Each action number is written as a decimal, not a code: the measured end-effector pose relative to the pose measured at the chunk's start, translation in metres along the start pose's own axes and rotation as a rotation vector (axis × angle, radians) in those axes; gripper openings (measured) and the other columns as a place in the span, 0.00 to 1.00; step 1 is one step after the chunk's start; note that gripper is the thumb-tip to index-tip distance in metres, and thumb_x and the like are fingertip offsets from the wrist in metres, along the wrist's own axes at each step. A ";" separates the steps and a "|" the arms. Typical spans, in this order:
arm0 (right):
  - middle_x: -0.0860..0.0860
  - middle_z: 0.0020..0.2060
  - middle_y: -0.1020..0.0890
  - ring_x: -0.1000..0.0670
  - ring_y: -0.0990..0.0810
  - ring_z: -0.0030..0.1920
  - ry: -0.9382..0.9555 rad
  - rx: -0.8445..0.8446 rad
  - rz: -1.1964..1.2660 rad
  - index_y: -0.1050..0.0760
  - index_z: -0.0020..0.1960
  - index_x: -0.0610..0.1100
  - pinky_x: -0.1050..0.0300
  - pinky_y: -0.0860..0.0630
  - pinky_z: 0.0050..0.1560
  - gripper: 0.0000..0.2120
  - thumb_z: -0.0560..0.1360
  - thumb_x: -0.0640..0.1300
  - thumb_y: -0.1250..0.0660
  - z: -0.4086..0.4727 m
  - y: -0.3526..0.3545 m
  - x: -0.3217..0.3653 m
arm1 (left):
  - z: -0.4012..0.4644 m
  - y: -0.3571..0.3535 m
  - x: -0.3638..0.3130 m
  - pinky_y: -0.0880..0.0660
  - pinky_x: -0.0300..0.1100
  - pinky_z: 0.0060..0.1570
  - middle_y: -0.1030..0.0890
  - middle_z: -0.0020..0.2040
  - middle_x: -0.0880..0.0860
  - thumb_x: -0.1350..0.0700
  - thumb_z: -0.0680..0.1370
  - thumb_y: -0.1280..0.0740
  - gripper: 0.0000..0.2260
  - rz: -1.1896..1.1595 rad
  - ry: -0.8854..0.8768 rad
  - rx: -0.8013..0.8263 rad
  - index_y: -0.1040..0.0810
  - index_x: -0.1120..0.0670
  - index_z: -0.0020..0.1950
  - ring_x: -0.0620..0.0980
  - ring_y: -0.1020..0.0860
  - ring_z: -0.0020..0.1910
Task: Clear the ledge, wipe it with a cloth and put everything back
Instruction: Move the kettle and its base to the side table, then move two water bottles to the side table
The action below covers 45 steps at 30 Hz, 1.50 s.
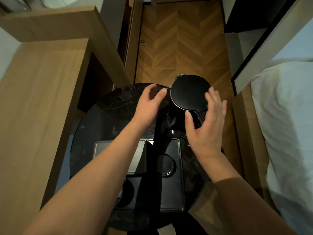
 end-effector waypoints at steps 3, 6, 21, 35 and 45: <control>0.38 0.74 0.34 0.41 0.40 0.77 0.169 0.058 0.013 0.36 0.73 0.35 0.45 0.52 0.79 0.26 0.79 0.44 0.34 0.005 -0.011 0.032 | -0.028 0.036 0.010 0.33 0.45 0.72 0.29 0.74 0.49 0.47 0.81 0.33 0.26 0.259 -0.131 -0.164 0.33 0.51 0.77 0.45 0.31 0.72; 0.38 0.74 0.34 0.42 0.40 0.77 0.236 0.140 0.054 0.35 0.73 0.34 0.48 0.52 0.79 0.25 0.79 0.43 0.34 0.001 -0.024 0.062 | -0.057 0.071 0.017 0.32 0.44 0.72 0.28 0.72 0.50 0.49 0.82 0.34 0.24 0.444 -0.228 -0.268 0.33 0.53 0.76 0.45 0.30 0.71; 0.43 0.76 0.35 0.46 0.41 0.78 0.529 0.595 0.225 0.36 0.75 0.37 0.53 0.51 0.79 0.26 0.79 0.42 0.35 -0.139 -0.105 0.246 | -0.253 0.270 0.089 0.31 0.50 0.70 0.25 0.68 0.55 0.54 0.82 0.35 0.19 0.616 -0.128 -0.711 0.29 0.57 0.72 0.53 0.28 0.68; 0.46 0.75 0.33 0.49 0.39 0.77 0.912 1.019 0.370 0.35 0.74 0.41 0.53 0.48 0.78 0.25 0.80 0.43 0.34 -0.326 -0.109 0.370 | -0.505 0.337 0.186 0.40 0.55 0.78 0.30 0.75 0.53 0.51 0.85 0.40 0.20 0.588 0.301 -1.174 0.33 0.54 0.76 0.50 0.35 0.76; 0.45 0.74 0.32 0.48 0.36 0.76 1.293 1.380 0.582 0.35 0.74 0.42 0.42 0.37 0.75 0.24 0.80 0.45 0.36 -0.481 -0.057 0.419 | -0.704 0.271 0.233 0.34 0.54 0.74 0.28 0.72 0.56 0.54 0.83 0.37 0.20 0.523 0.700 -1.540 0.31 0.57 0.74 0.55 0.32 0.72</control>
Point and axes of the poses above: each hand's wrist, its own z-axis towards the middle knuckle, its own y-axis out of the back of the hand, x = y × z, the point moved 3 cm from there along z, towards the middle knuckle
